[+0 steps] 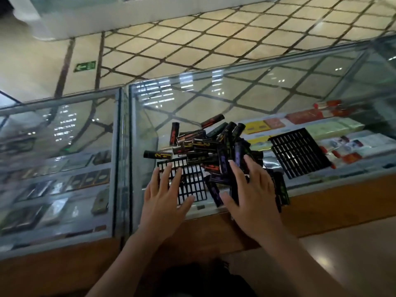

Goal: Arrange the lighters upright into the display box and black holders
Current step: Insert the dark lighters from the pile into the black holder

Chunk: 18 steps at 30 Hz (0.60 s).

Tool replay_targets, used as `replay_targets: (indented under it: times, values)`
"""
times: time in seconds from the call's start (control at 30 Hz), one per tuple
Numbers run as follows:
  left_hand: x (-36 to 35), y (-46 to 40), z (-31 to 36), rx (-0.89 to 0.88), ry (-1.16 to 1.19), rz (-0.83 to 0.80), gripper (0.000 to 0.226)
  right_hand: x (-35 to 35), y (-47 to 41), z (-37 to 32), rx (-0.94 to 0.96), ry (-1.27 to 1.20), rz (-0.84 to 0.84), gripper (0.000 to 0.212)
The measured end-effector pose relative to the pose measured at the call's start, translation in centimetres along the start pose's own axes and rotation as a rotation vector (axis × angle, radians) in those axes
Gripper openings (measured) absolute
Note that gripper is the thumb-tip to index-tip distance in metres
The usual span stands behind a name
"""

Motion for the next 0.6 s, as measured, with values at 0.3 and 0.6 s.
replay_targets:
  times: [0.3,0.6]
  values:
    - [-0.2,0.2,-0.9,-0.002,-0.042,0.000,0.077,-0.5,-2.8,0.9,0.058,0.093,-0.068,0.075]
    - [-0.9,3.1,-3.2,0.045,0.014,-0.005,0.076,-1.1,-3.3,-0.1,0.090,0.096,-0.088,0.073]
Point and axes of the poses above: each hand's wrist, its own y-axis away from the middle knuckle, its own x-axis out of the back of the hand, z = x × y, the point moved 4 cm from there along -y, towards the middle knuckle, and after that the axes turned 8 degrees about -y, right-handed, at the moved point
